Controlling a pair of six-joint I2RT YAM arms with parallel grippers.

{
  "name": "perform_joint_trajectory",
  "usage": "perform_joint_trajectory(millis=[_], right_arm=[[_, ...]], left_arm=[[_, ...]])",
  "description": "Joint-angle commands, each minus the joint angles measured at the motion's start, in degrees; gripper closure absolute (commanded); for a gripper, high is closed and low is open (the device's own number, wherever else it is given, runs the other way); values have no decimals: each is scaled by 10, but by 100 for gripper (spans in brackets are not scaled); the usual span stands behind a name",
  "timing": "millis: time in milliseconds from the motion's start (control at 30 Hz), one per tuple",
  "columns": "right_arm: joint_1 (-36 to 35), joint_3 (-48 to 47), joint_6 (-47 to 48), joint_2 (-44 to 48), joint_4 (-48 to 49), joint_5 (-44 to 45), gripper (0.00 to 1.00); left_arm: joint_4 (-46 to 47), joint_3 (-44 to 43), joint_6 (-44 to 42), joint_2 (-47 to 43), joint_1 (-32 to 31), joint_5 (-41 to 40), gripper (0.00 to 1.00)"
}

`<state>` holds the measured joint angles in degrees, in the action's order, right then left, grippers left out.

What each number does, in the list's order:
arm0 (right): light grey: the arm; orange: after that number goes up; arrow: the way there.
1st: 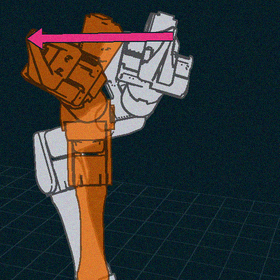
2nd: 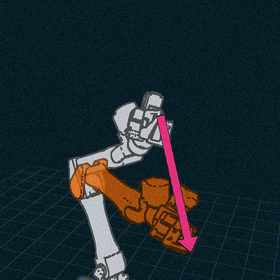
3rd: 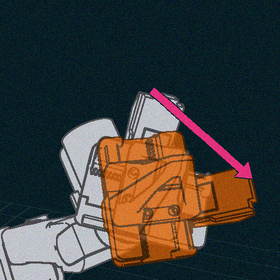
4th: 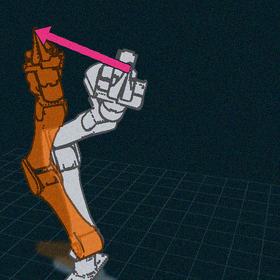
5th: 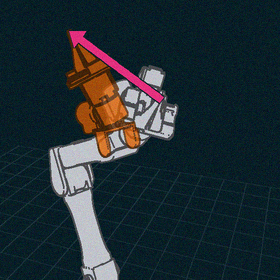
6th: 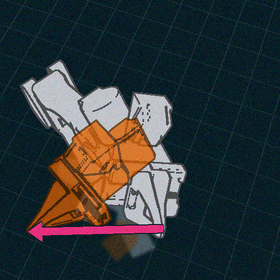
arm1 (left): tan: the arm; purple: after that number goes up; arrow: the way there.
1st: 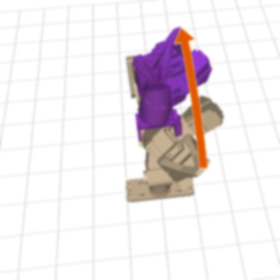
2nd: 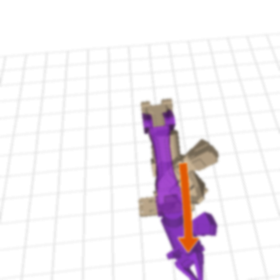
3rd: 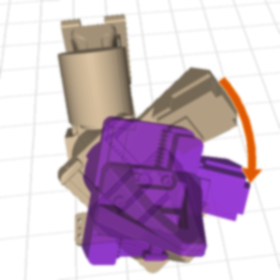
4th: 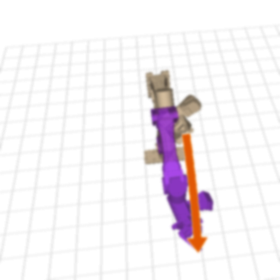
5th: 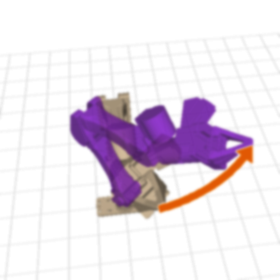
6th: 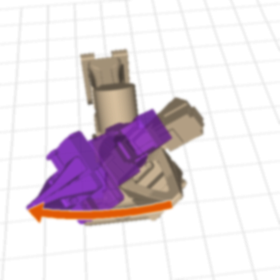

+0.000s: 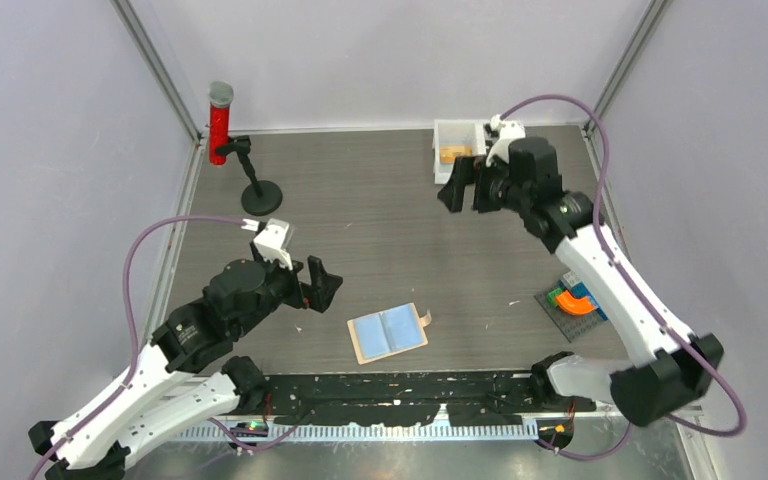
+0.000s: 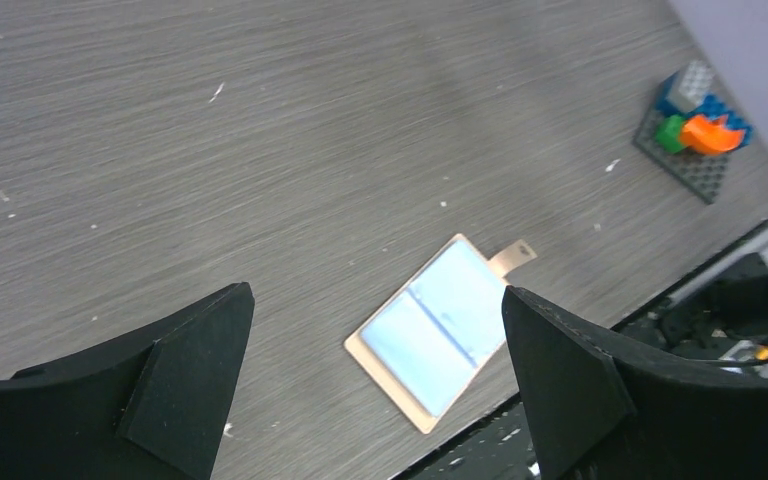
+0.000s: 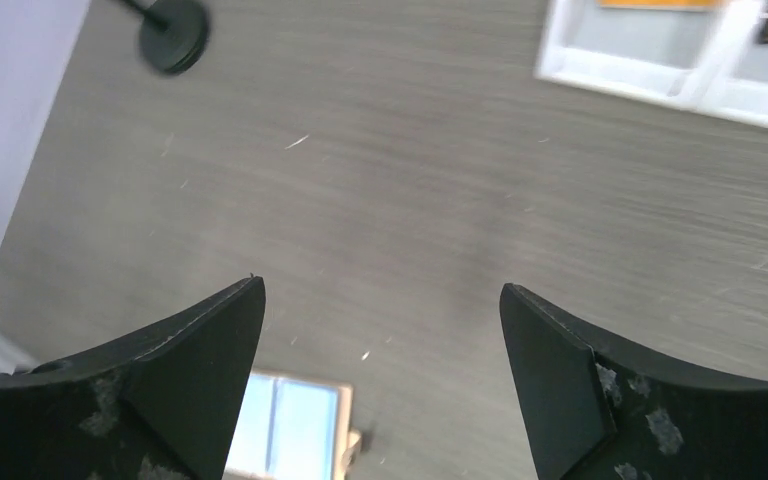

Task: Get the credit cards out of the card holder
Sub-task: Reset both arms

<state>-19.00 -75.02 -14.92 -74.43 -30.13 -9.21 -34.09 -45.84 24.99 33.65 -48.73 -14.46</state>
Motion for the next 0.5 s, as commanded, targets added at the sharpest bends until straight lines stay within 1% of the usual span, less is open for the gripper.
perform_joint_trajectory(millis=[0, 100, 200, 233, 267, 333, 367, 467], right_arm=[[-62, 69, -9, 100, 8, 28, 5], [-73, 129, -30, 181, 9, -6, 5], [-75, 168, -42, 248, 5, -12, 5], [-75, 188, -45, 285, 6, -12, 5], [-75, 197, -52, 302, 10, -12, 5], [-76, 240, -64, 370, 21, -14, 5], [-76, 251, -68, 384, 30, -17, 5], [-76, 301, -85, 440, 38, -23, 5]], left_arm=[[55, 0, 43, -23, 2, 36, 1], [72, 21, 62, -42, 2, 52, 1], [95, 44, 78, -66, 2, 61, 1], [100, 50, 82, -73, 2, 61, 1], [102, 56, 85, -79, 2, 61, 1], [102, 66, 88, -82, 2, 59, 1], [103, 72, 89, -82, 2, 60, 1], [108, 96, 93, -77, 2, 64, 6]])
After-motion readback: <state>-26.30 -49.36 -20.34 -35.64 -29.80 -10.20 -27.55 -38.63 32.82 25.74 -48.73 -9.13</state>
